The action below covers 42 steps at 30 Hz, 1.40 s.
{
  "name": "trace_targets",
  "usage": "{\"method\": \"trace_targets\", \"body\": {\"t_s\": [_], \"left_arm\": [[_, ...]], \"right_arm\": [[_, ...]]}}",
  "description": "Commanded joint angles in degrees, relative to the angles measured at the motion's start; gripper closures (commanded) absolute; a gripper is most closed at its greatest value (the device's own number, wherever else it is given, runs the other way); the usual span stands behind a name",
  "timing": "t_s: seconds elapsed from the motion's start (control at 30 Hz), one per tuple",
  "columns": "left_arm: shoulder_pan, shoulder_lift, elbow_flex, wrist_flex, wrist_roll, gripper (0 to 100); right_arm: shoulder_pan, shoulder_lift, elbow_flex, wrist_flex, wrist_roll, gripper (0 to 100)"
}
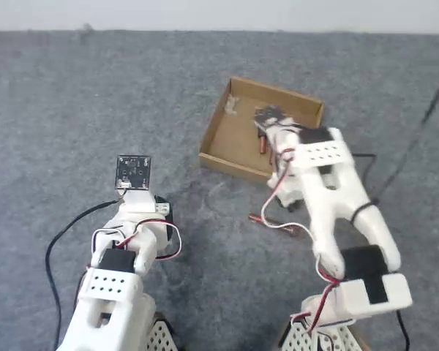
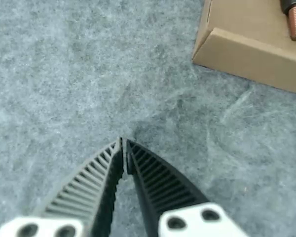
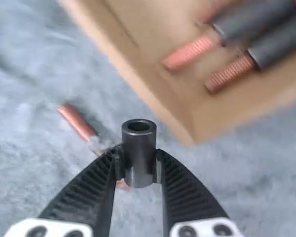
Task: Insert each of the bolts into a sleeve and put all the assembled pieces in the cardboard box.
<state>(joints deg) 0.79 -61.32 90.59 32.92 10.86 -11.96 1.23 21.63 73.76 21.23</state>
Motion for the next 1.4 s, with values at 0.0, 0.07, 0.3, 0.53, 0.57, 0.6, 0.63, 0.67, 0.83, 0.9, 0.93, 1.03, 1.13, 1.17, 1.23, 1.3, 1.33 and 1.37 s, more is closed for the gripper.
{"method": "trace_targets", "body": {"t_s": [0.0, 0.07, 0.3, 0.53, 0.57, 0.6, 0.63, 0.67, 0.83, 0.9, 0.93, 1.03, 1.13, 1.17, 1.23, 1.3, 1.33, 1.37], "left_arm": [[-0.26, -0.88, -0.31, -1.58, -0.53, 98], [-0.26, -0.88, -0.31, -1.58, -0.53, 98], [-0.18, -0.88, -0.31, -1.58, -0.53, 98], [0.26, -0.88, -0.31, -1.67, -0.53, 98], [0.26, -0.88, -0.31, -1.67, -0.53, 98], [0.26, -0.88, -0.31, -1.67, -0.53, 98], [0.26, -0.88, -0.40, -1.67, -0.53, 98], [0.26, -0.88, -0.48, -1.67, -0.53, 98], [-0.26, -0.88, -2.07, -1.32, -11.78, 98], [-0.18, -0.88, -3.03, -0.09, -19.69, 98], [0.18, -0.88, -4.18, 1.93, -21.54, 98], [0.44, -0.26, -9.98, 9.41, -22.59, 98], [6.15, -0.26, -13.85, 14.59, -22.77, 96], [8.70, -0.26, -14.90, 16.35, -22.86, 95], [14.07, -0.26, -17.27, 19.87, -24.35, 92], [18.99, -0.26, -19.21, 22.86, -25.93, 91], [21.27, -0.26, -20.09, 23.91, -26.73, 91], [23.56, -0.26, -20.97, 24.79, -27.52, 91]], "right_arm": [[2.77, -6.29, 3.69, -1.10, -1.49, 99.1], [4.09, -9.89, 7.21, -2.59, -1.49, 99.1], [8.66, -21.23, 17.14, -3.38, -4.75, 99.1], [17.10, -20.00, 22.42, -9.54, -5.10, 99.1], [18.86, -19.65, 22.51, -9.89, -5.27, 99.1], [20.70, -19.56, 22.51, -9.98, -6.15, 99.1], [22.37, -19.65, 22.51, -10.15, -7.47, 99.1], [23.78, -19.91, 22.51, -10.59, -8.35, 99.1], [26.95, -19.21, 22.51, -13.58, -9.58, 99.1], [28.70, -18.86, 22.51, -14.37, -10.37, 99.1], [29.67, -18.68, 22.33, -14.46, -11.16, 99.0], [32.13, -18.68, 22.51, -15.52, -11.69, 98.9], [34.77, -18.68, 23.38, -16.04, -11.60, 98.9], [35.47, -18.68, 24.00, -16.84, -11.52, 98.9], [36.79, -18.68, 25.23, -18.42, -11.43, 98.9], [37.85, -18.68, 26.11, -19.30, -11.43, 98.9], [38.29, -18.68, 26.29, -19.47, -11.34, 98.9], [38.64, -18.68, 26.64, -19.74, -11.34, 98.9]]}}
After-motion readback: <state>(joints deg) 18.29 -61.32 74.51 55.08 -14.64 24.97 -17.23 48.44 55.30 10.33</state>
